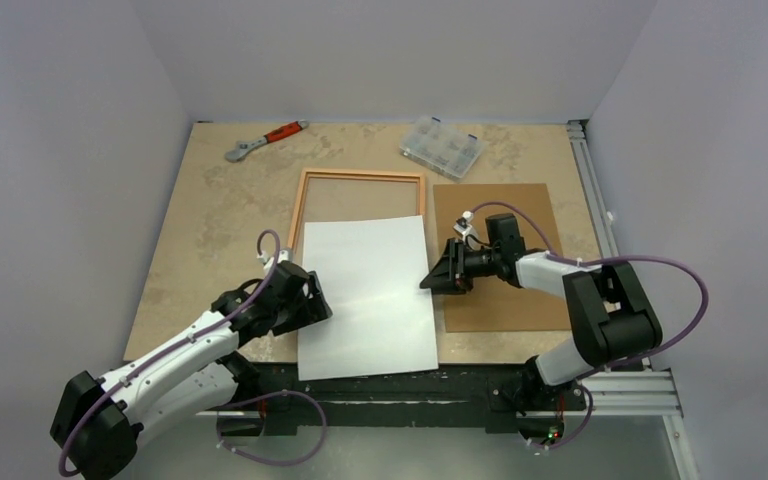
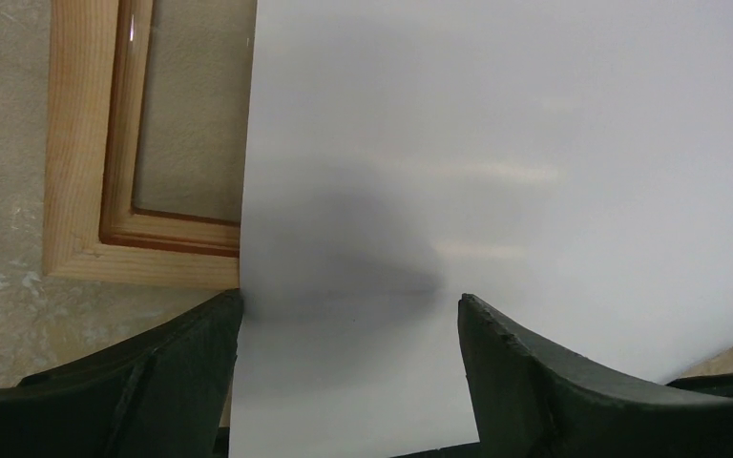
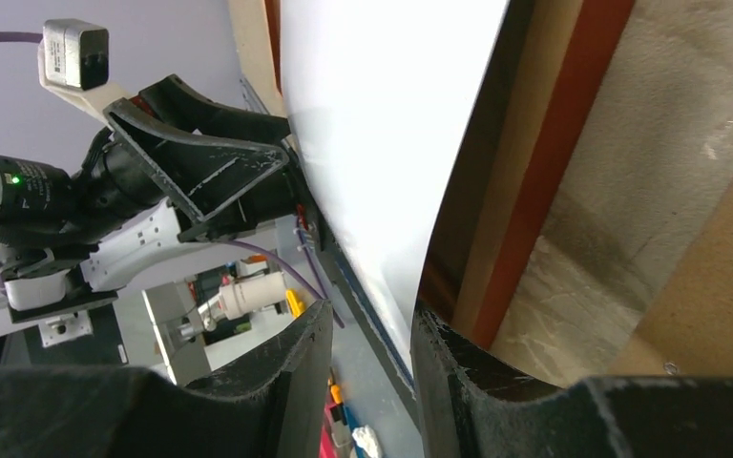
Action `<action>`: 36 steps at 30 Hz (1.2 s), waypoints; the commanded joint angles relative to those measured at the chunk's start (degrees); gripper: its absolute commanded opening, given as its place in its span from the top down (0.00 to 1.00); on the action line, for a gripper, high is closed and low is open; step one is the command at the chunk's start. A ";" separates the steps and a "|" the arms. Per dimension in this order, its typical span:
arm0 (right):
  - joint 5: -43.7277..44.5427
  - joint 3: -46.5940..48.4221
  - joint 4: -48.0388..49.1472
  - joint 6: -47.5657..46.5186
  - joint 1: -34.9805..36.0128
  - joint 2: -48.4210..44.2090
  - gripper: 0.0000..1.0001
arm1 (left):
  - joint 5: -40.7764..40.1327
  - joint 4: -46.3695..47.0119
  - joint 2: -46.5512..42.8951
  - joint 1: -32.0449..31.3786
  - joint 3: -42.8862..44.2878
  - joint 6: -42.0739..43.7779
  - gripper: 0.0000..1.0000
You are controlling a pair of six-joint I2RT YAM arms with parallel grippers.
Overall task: Put the photo into the frame
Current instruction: Pick up the photo from the photo frame.
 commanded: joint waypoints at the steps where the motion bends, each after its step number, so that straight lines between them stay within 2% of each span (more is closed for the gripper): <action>1: -2.57 -0.86 6.82 4.29 2.18 0.67 0.65 | 1.70 3.82 0.37 0.18 1.13 0.92 0.20; 9: -1.65 -0.45 12.61 9.12 5.45 3.35 0.65 | 2.09 4.15 0.51 0.26 1.04 1.11 0.21; 15: -1.93 -1.23 16.03 12.31 5.56 3.57 0.80 | 1.86 3.29 0.02 0.27 1.14 1.23 0.21; 20: -1.24 -1.09 13.53 12.27 5.47 0.49 0.81 | 1.15 1.47 -1.19 0.27 1.43 1.20 0.20; 24: 0.50 -0.55 10.24 11.98 4.92 -3.46 0.90 | 0.44 -0.03 -1.97 0.27 1.80 1.53 0.18; 27: 2.06 1.04 5.59 9.69 4.14 -5.38 1.00 | 0.65 -0.06 -1.95 0.27 2.22 2.46 0.14; 32: 6.29 6.40 -8.78 2.10 2.15 -9.20 1.00 | 2.81 1.69 -0.49 0.26 3.66 4.48 0.06; 36: 14.26 12.05 -20.76 -2.30 -0.50 -15.53 1.00 | 4.40 4.28 3.09 0.27 5.88 5.03 0.05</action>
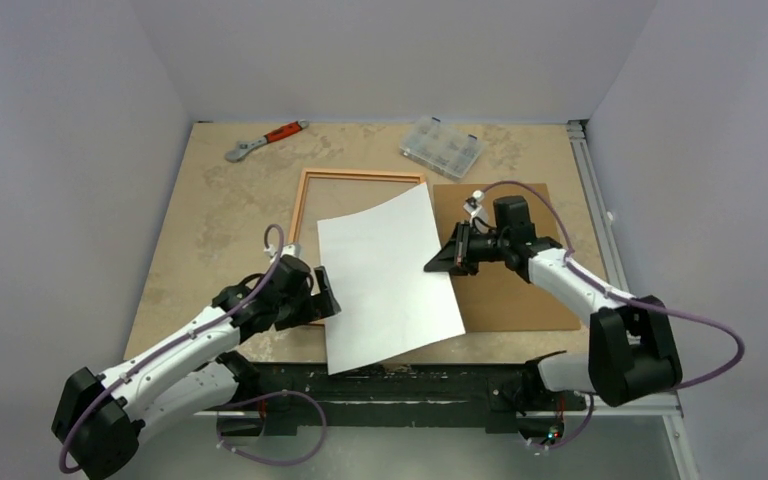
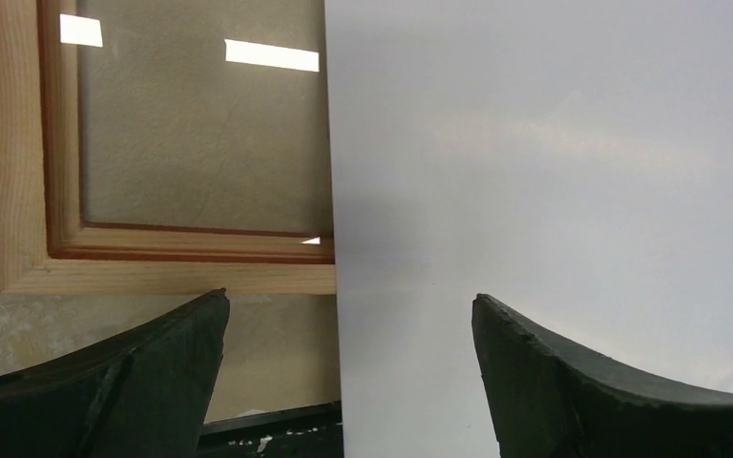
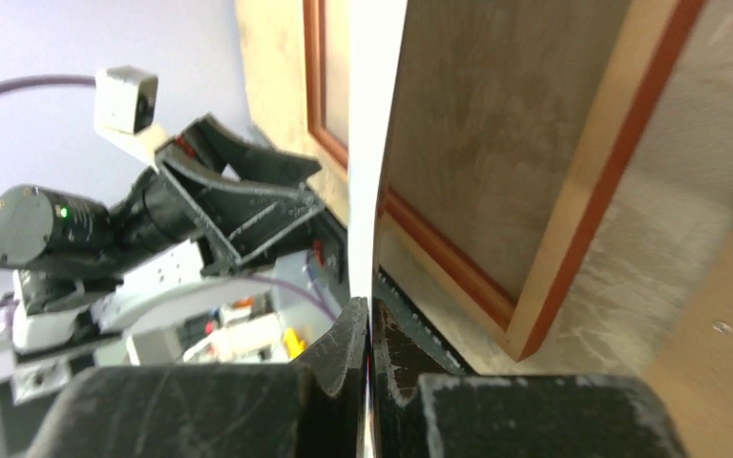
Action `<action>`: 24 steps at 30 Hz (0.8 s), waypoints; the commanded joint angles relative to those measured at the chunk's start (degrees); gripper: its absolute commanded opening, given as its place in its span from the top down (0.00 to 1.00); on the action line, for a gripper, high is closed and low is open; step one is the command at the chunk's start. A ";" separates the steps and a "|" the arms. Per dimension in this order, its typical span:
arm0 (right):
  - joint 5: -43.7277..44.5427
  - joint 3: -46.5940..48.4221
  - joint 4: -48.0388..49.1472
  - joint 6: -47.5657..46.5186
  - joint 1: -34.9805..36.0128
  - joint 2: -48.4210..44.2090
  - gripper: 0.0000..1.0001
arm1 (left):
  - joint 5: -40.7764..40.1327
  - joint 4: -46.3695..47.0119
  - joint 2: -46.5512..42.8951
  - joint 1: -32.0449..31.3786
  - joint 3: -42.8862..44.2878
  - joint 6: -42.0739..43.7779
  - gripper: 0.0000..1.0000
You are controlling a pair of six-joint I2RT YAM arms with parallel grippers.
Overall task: Put the photo into the frame
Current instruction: Pick up the photo from the photo frame, then adjust the photo frame at the center of the board.
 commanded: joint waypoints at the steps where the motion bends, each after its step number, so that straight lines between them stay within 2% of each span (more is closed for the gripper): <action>1: 10.45 8.42 -16.32 -7.58 -2.36 -8.35 1.00 | 2.69 4.85 4.08 0.20 4.92 2.02 0.05; 6: 25.91 17.44 -28.05 -10.17 -2.86 -17.46 1.00 | 5.54 10.99 12.66 -1.42 9.75 2.22 0.08; 13: 47.47 30.06 -40.11 -14.60 -3.12 -25.83 1.00 | 5.54 13.99 29.85 -10.12 22.95 3.25 0.09; 19: 54.88 34.50 -44.89 -17.35 -3.16 -26.64 1.00 | 8.90 17.54 44.98 -15.57 34.52 1.86 0.11; 24: 56.81 35.45 -46.16 -18.45 -3.15 -27.05 1.00 | 8.38 15.22 54.26 -18.27 42.68 1.14 0.17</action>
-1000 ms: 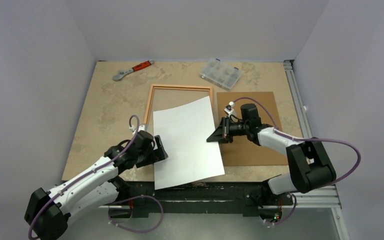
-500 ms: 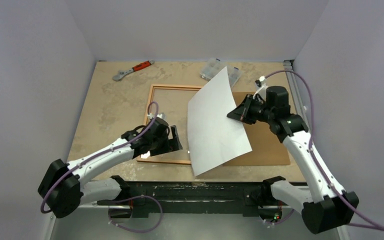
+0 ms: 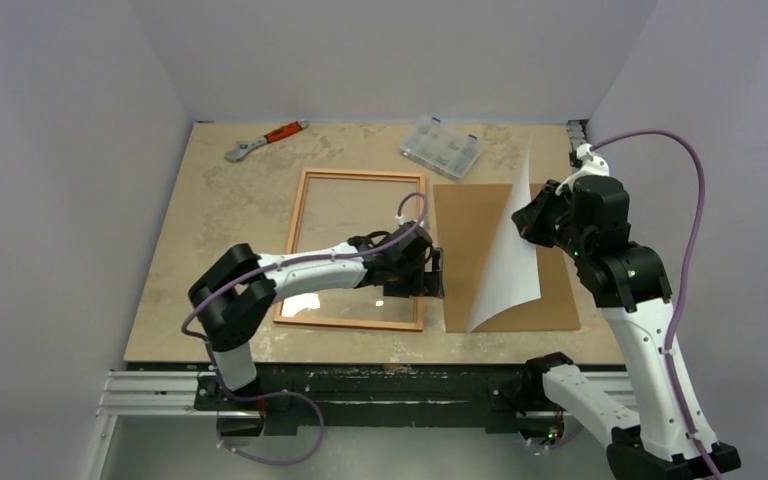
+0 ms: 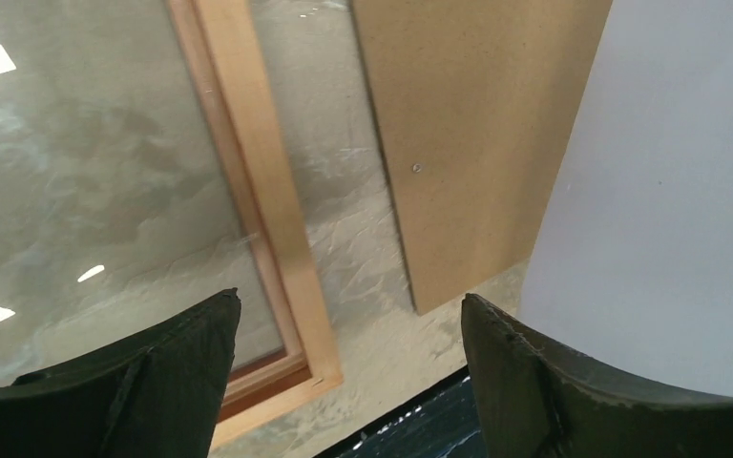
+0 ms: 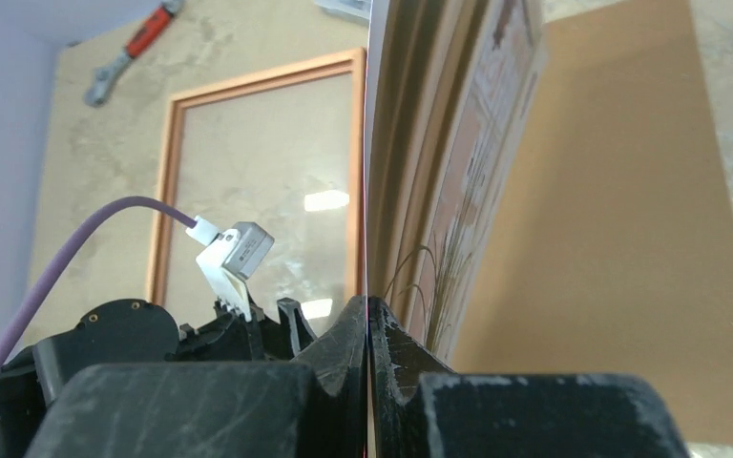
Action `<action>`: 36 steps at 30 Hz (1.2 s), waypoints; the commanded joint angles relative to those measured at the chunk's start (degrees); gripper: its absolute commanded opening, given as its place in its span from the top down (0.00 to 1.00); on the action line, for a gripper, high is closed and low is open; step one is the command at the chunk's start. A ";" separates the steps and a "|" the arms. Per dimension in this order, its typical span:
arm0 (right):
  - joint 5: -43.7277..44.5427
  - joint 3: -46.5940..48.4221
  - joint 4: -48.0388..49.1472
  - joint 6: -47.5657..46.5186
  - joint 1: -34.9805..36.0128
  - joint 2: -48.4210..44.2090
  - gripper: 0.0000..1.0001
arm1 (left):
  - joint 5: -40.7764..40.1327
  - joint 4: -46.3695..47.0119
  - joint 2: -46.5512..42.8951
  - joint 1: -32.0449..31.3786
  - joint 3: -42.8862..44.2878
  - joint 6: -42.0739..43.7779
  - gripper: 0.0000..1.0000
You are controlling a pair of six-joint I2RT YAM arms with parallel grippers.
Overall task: Put the photo into the frame
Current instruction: Adjust the photo frame at the center of the board.
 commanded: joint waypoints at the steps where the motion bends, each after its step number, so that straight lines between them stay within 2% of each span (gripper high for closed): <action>1: 5.13 2.39 -3.29 -2.56 -0.18 0.33 1.00 | 0.53 -0.34 5.39 -2.02 6.56 -0.86 0.18; 5: 5.18 2.38 -3.63 -2.58 -0.19 0.28 1.00 | 0.82 0.69 8.27 -3.57 8.58 -1.31 0.23; 9: 3.86 1.86 -3.27 -2.54 -0.19 0.49 1.00 | 1.76 1.54 9.89 -5.50 10.88 -1.53 0.24; 14: 2.32 1.61 -3.02 -2.49 -0.20 1.07 1.00 | 3.14 4.07 10.74 -6.26 11.15 -1.88 0.24; 18: 0.92 1.93 -3.01 -3.15 -0.20 1.24 1.00 | 0.32 1.42 8.34 -5.86 9.81 -1.09 0.20; 23: -6.18 2.01 -0.77 -4.17 -0.23 2.23 1.00 | 1.13 4.61 -0.87 -1.68 1.77 -1.36 0.14; 28: -19.45 4.10 3.30 -2.43 -0.18 6.47 1.00 | 6.24 7.86 -12.85 7.31 -8.93 -2.00 0.13; 32: -32.80 5.52 9.69 0.44 -0.12 11.20 1.00 | 7.45 3.13 -24.92 15.29 -11.49 -0.82 0.12; 36: -45.56 5.31 22.81 7.63 0.08 13.97 1.00 | 5.71 -4.33 -37.29 21.98 -11.86 -0.24 0.10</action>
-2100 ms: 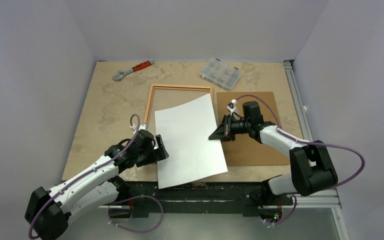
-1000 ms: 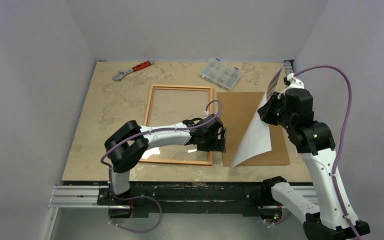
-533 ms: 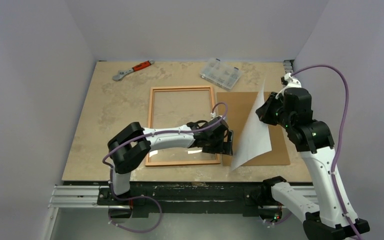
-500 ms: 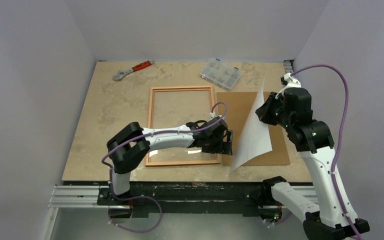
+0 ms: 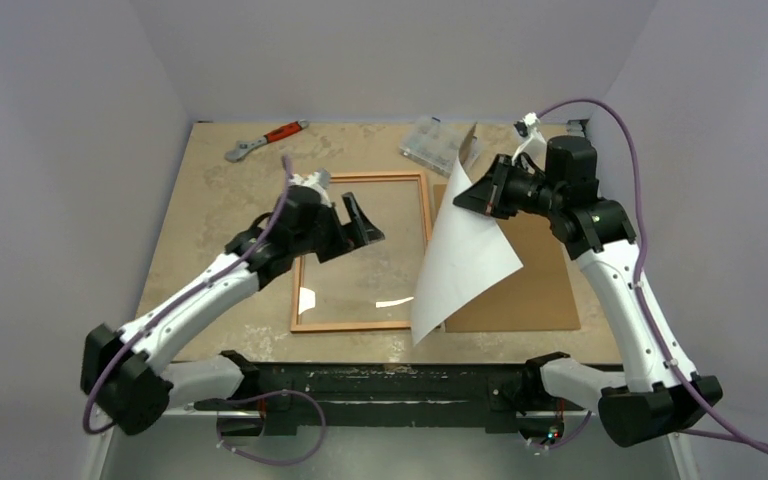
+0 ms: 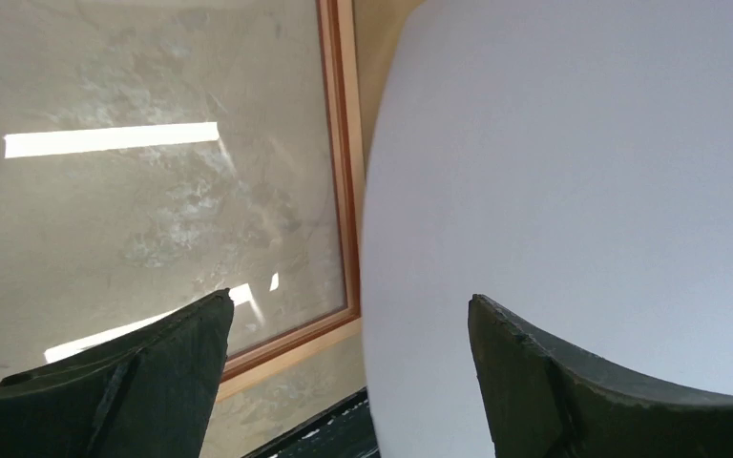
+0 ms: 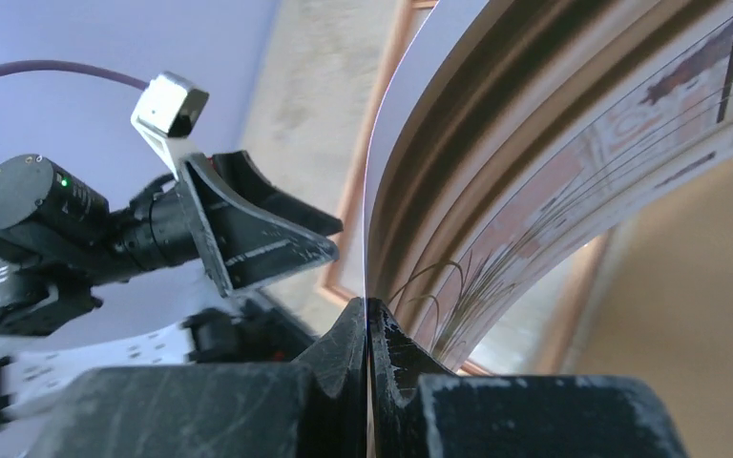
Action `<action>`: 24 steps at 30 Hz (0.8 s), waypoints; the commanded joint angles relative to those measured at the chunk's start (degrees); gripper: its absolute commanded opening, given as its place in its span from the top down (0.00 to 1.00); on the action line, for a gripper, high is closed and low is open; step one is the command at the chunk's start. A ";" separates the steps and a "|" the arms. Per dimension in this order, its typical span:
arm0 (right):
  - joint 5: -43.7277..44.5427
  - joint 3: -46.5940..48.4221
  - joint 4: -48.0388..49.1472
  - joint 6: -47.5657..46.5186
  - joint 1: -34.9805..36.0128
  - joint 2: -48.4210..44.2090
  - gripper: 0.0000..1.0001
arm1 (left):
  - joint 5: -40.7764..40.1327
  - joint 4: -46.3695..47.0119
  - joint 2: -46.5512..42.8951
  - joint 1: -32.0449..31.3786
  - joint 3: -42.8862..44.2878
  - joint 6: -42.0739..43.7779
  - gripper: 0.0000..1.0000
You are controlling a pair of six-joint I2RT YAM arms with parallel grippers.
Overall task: Put the photo into the frame
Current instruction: Adjust the photo frame at the center of the board, then place the photo in the photo frame.
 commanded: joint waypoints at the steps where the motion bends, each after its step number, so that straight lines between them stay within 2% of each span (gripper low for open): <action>1: -17.55 2.45 17.38 8.00 0.44 1.40 1.00 | -0.49 -6.95 -13.38 5.54 -0.32 1.47 0.10; 5: -19.89 2.11 25.54 10.89 0.70 0.55 1.00 | -5.57 -12.77 -22.59 6.47 -1.25 1.64 0.09; 9: -17.98 -4.12 30.50 12.12 0.70 -2.55 1.00 | -7.23 -13.84 -27.75 6.64 -3.74 0.57 0.10; 15: -12.47 -22.28 29.09 13.83 0.70 -3.88 1.00 | -7.11 -15.38 -26.75 6.55 -3.58 0.81 0.10; 19: -7.20 -34.46 29.62 13.70 0.66 -1.36 1.00 | -4.90 -13.51 -25.97 6.53 -4.64 -0.07 0.11; 24: -5.26 -40.20 33.01 14.20 0.44 5.75 1.00 | -2.21 -12.14 -26.80 6.52 -4.70 0.43 0.13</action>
